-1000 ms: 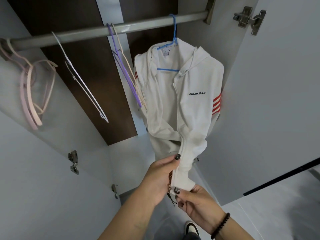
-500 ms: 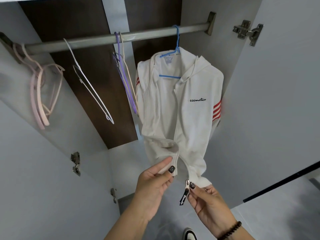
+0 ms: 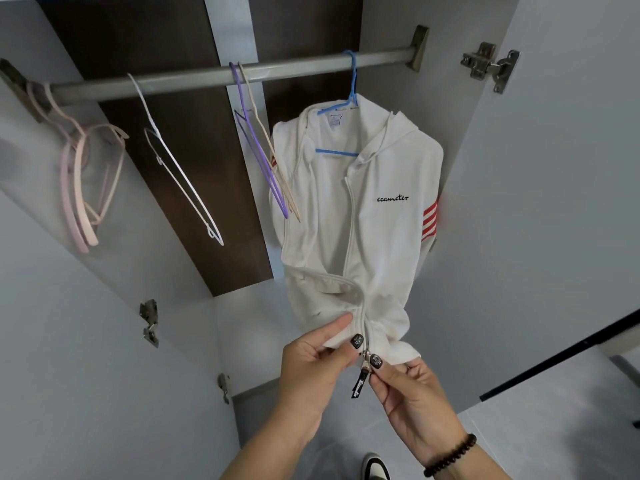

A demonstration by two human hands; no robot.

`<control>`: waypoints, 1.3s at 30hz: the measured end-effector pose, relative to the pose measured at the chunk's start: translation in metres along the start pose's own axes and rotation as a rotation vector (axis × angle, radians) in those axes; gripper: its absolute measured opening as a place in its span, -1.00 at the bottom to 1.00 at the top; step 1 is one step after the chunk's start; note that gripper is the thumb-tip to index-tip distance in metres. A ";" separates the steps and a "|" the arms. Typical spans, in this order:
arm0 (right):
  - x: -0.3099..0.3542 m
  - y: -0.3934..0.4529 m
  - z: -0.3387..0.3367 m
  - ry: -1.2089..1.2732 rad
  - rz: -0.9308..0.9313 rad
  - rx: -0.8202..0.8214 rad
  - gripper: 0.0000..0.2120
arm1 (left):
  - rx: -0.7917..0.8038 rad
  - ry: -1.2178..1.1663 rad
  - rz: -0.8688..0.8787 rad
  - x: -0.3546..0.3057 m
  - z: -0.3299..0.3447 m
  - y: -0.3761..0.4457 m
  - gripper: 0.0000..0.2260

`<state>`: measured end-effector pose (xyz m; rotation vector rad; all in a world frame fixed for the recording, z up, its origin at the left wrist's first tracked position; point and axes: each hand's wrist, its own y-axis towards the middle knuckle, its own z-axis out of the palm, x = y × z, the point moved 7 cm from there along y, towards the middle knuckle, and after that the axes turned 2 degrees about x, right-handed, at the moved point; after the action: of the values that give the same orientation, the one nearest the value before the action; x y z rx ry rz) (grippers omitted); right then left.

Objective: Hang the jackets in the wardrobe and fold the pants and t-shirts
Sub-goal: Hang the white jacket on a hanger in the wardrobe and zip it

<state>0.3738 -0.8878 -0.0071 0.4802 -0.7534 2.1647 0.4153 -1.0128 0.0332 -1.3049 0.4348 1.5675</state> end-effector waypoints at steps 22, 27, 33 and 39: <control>0.002 -0.014 -0.010 -0.118 -0.060 -0.198 -0.74 | 0.092 0.387 0.063 0.016 -0.001 -0.008 -0.68; -0.001 -0.018 -0.012 -0.146 -0.077 -0.243 -0.85 | 0.128 0.430 0.069 0.017 -0.001 -0.011 -0.67; -0.013 -0.014 -0.011 -0.411 0.090 -0.249 -0.89 | 0.068 0.396 0.019 0.020 -0.016 -0.008 -0.67; -0.026 -0.016 0.005 -0.641 0.267 -0.158 -0.65 | 0.069 0.427 -0.006 0.017 -0.028 0.003 -0.69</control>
<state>0.4025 -0.8968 -0.0123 1.0641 -1.3892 2.1723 0.4292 -1.0279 0.0078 -1.5864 0.7412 1.2521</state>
